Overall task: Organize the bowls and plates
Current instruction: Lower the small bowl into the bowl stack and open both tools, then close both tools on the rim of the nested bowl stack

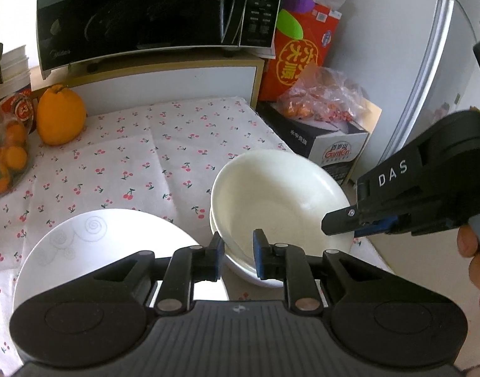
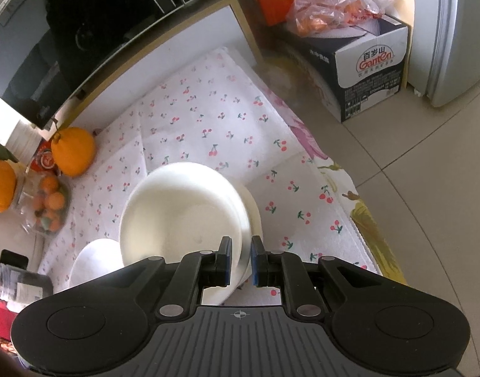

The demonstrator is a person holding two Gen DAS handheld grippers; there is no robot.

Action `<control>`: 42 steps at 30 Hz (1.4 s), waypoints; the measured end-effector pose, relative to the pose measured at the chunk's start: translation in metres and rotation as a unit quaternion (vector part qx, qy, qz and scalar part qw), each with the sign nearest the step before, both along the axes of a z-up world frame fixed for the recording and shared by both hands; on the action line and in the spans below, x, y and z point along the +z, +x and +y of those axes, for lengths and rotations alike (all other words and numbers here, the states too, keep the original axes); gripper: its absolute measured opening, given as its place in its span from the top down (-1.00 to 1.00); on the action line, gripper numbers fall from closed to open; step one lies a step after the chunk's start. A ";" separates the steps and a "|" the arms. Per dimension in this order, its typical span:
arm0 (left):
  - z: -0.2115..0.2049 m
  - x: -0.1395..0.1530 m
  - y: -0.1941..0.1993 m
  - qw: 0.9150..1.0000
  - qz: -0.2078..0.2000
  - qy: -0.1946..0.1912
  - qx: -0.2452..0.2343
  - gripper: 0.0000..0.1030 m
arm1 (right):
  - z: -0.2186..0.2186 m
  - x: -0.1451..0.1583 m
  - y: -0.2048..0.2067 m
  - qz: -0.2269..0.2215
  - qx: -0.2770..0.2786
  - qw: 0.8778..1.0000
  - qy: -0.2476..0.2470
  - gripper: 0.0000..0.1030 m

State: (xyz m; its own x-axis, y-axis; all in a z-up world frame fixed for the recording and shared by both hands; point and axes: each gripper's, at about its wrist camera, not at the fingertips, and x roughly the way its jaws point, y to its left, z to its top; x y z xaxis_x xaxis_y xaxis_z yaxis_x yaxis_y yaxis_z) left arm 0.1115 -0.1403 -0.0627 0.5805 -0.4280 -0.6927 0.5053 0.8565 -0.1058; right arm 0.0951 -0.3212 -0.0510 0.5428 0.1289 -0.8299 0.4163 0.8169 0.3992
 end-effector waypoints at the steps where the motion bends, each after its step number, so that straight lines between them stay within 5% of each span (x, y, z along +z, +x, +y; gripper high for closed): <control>1: 0.000 -0.001 0.000 1.000 -0.004 0.003 -0.002 0.64 | 0.000 0.000 0.000 -0.001 0.000 1.000 -0.001 0.71; 12: -0.001 -0.004 -0.003 0.999 -0.023 0.017 -0.035 0.36 | -0.003 -0.002 0.001 0.006 0.002 1.000 -0.006 0.68; 17: 0.003 -0.002 -0.006 0.998 -0.038 0.004 -0.053 -0.48 | -0.010 -0.002 -0.002 0.009 -0.013 1.000 0.011 0.33; 23: 0.004 0.000 -0.010 0.994 -0.060 0.001 -0.090 -0.96 | -0.021 -0.003 -0.007 -0.009 -0.027 0.999 0.037 -0.30; 29: 0.004 -0.003 -0.015 0.985 -0.091 0.019 -0.146 -0.99 | -0.023 -0.006 -0.011 -0.066 -0.003 0.996 0.066 -0.60; 42: -0.003 -0.020 -0.003 0.968 -0.100 0.059 -0.223 -0.99 | -0.013 -0.029 -0.010 -0.102 -0.012 0.995 0.012 -0.60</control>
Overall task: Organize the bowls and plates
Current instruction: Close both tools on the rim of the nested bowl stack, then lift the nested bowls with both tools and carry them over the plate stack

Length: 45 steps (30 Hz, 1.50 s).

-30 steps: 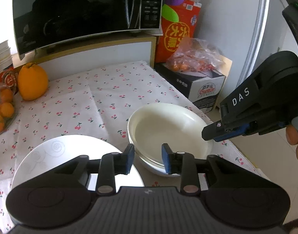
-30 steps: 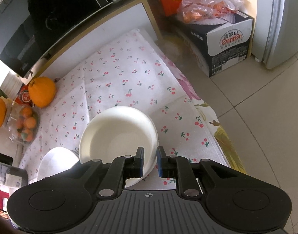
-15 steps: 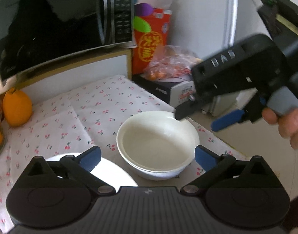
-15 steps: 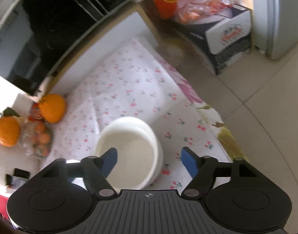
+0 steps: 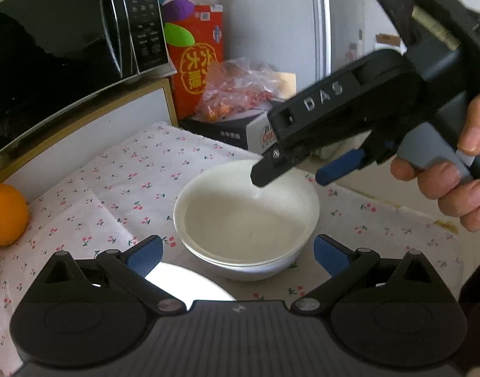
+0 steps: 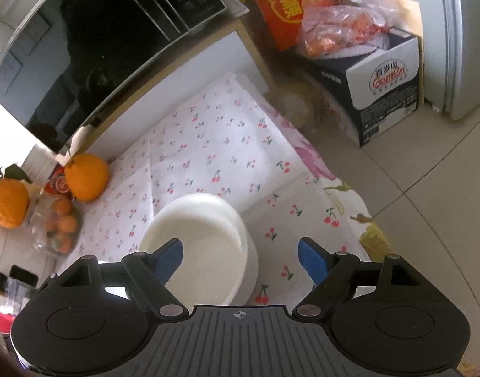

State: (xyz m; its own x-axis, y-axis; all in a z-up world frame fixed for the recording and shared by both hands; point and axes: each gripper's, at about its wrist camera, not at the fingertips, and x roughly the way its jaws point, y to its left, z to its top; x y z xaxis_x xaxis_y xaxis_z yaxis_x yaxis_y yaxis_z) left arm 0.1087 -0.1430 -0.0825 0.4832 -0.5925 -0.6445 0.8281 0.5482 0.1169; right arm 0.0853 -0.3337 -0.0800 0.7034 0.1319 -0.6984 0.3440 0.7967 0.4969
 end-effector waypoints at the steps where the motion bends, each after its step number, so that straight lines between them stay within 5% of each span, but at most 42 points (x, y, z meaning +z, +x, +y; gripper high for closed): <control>1: -0.002 -0.002 0.001 1.000 0.001 0.004 -0.003 -0.99 | 0.001 0.001 0.001 -0.005 0.002 1.000 -0.003 -0.59; 9: -0.010 -0.011 0.004 0.999 -0.003 0.029 -0.031 -0.97 | 0.008 0.001 0.010 -0.011 0.006 0.999 -0.033 -0.42; 20: -0.016 -0.013 0.012 0.998 0.007 0.049 -0.039 -0.80 | 0.005 -0.014 0.019 0.022 0.028 0.999 -0.015 0.42; 45: 0.000 0.016 -0.004 1.000 -0.012 0.008 -0.028 -0.79 | 0.017 0.025 0.007 -0.002 0.031 0.999 -0.038 0.44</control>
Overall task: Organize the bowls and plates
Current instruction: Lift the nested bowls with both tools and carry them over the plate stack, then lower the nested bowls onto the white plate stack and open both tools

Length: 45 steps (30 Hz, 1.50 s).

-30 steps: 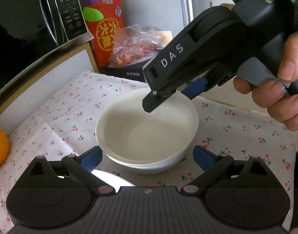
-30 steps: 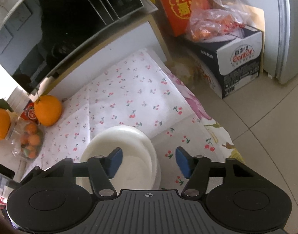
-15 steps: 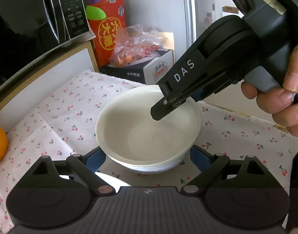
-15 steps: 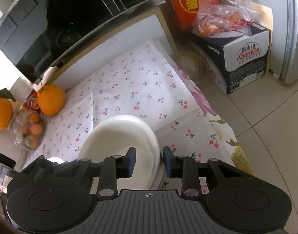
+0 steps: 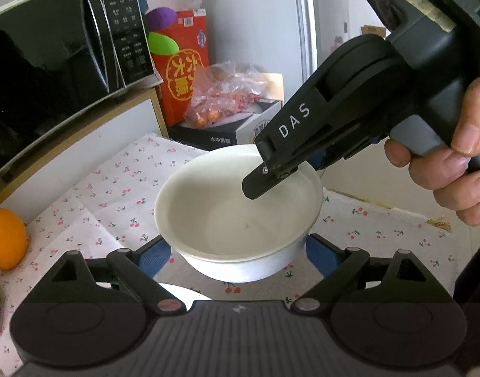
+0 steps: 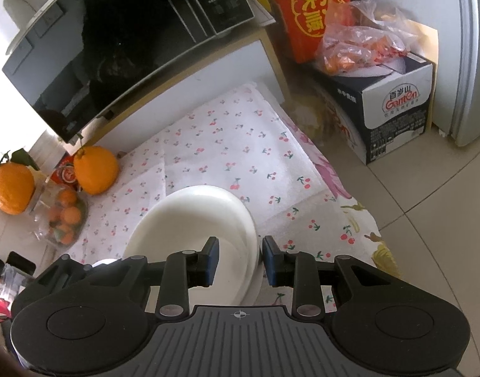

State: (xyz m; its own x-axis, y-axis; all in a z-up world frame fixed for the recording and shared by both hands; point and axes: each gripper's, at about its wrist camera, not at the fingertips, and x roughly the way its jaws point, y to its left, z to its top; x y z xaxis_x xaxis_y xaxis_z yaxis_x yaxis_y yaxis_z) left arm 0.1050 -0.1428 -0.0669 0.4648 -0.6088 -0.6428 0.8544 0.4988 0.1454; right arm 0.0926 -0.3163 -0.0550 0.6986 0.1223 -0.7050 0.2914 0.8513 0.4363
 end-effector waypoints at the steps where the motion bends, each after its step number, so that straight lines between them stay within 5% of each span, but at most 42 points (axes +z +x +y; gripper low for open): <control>1: 0.002 0.002 -0.001 1.000 -0.001 -0.002 0.001 -0.79 | 0.002 0.002 -0.001 -0.002 0.001 1.000 -0.001 0.44; 18: 0.051 0.031 -0.013 0.999 -0.022 -0.028 0.038 -0.79 | 0.052 0.028 -0.003 -0.036 0.046 0.998 0.022 0.43; 45: 0.098 0.000 -0.011 0.995 0.007 0.036 0.090 -0.77 | 0.140 0.004 0.002 -0.012 0.115 0.993 -0.033 0.43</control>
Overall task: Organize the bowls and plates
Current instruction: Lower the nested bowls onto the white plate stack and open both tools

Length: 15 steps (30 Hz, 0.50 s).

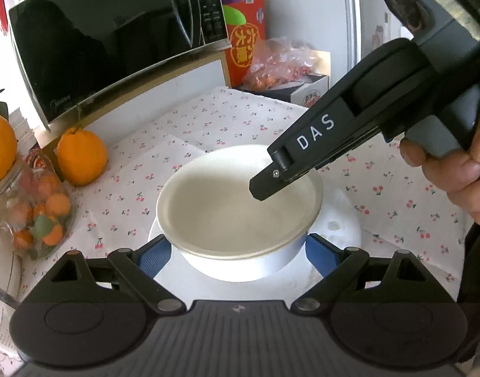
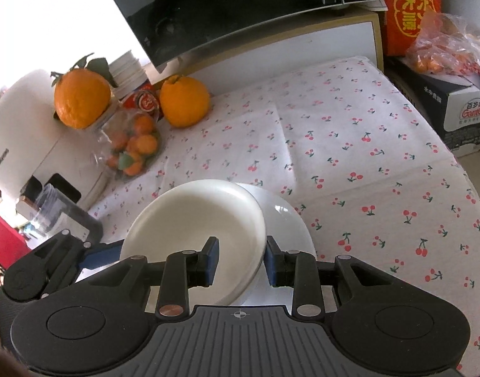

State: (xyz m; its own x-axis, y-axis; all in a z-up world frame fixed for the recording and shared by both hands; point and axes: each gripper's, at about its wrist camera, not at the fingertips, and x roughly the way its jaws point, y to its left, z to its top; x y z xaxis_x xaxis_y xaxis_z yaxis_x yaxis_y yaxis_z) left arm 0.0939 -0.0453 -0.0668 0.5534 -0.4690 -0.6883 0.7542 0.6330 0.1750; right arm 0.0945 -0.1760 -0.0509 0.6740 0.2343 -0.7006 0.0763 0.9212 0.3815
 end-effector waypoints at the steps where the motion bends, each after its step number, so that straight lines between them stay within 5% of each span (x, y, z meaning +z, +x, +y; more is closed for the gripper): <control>1: 0.002 0.000 -0.002 1.000 0.001 0.002 0.002 -0.77 | 0.002 0.000 0.000 -0.002 0.002 1.000 -0.004 0.43; 12: 0.003 0.000 -0.005 1.000 0.008 0.004 0.007 -0.78 | 0.001 0.002 0.001 -0.001 0.007 1.000 0.000 0.37; 15: 0.004 0.001 -0.004 1.000 0.009 0.005 0.006 -0.83 | -0.004 0.004 0.001 0.001 0.001 1.000 0.012 -0.05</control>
State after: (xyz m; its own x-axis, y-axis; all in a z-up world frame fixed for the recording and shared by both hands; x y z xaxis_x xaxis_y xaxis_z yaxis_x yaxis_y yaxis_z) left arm 0.0895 -0.0417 -0.0654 0.5466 -0.4554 -0.7027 0.7492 0.6409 0.1674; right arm 0.0955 -0.1796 -0.0472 0.6727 0.2525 -0.6955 0.0750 0.9119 0.4036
